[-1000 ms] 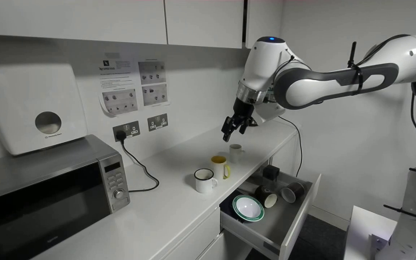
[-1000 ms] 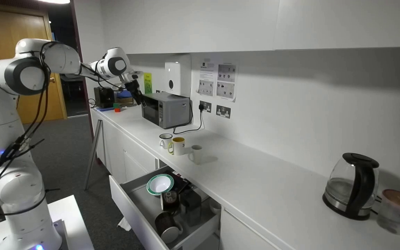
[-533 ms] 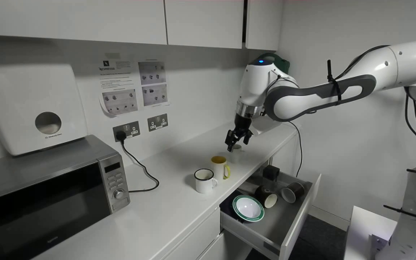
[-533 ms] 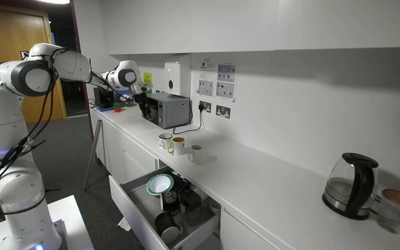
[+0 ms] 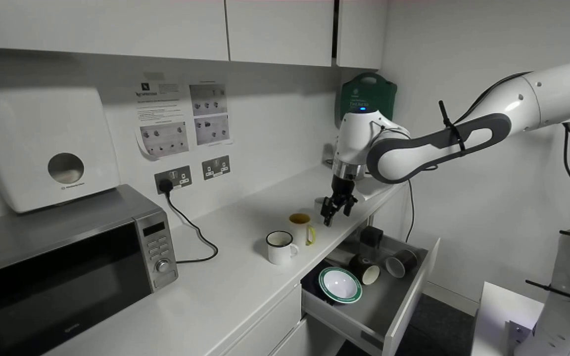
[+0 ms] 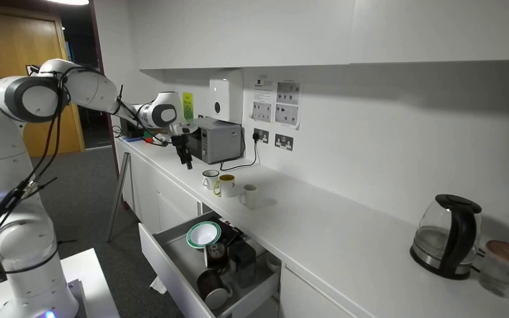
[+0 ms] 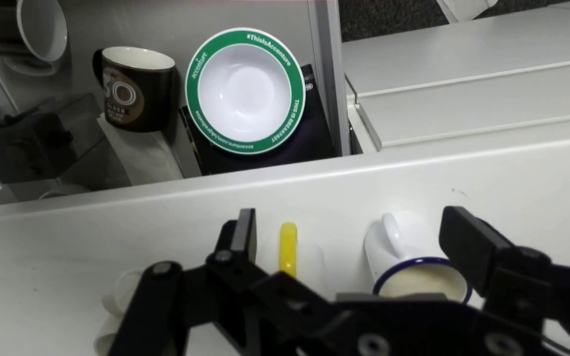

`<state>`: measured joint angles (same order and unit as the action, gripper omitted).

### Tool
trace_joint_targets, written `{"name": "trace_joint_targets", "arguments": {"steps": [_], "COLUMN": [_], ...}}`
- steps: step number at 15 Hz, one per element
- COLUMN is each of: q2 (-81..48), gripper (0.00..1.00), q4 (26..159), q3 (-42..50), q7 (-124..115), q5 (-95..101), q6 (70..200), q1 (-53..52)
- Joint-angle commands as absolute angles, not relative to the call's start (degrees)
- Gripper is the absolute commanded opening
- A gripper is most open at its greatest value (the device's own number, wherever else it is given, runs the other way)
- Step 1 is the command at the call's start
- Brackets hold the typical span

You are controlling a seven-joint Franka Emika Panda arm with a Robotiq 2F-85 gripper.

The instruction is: Take the black mug out of the open drawer

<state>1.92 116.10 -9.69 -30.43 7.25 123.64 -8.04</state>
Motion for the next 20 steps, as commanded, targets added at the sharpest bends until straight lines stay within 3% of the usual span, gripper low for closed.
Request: {"name": "trace_joint_targets", "arguments": {"steps": [1, 9, 20], "q2": [7.4, 11.3, 5.3], "gripper": [1.0, 1.0, 1.0], "q4": [125.6, 139.0, 136.8], "q3": [-8.1, -3.0, 1.5], "q7": [-24.8, -10.6, 7.3], "q5": [3.8, 3.0, -2.0], "q6": [128.4, 139.5, 142.8], "q1": [-7.2, -3.7, -2.0]}}
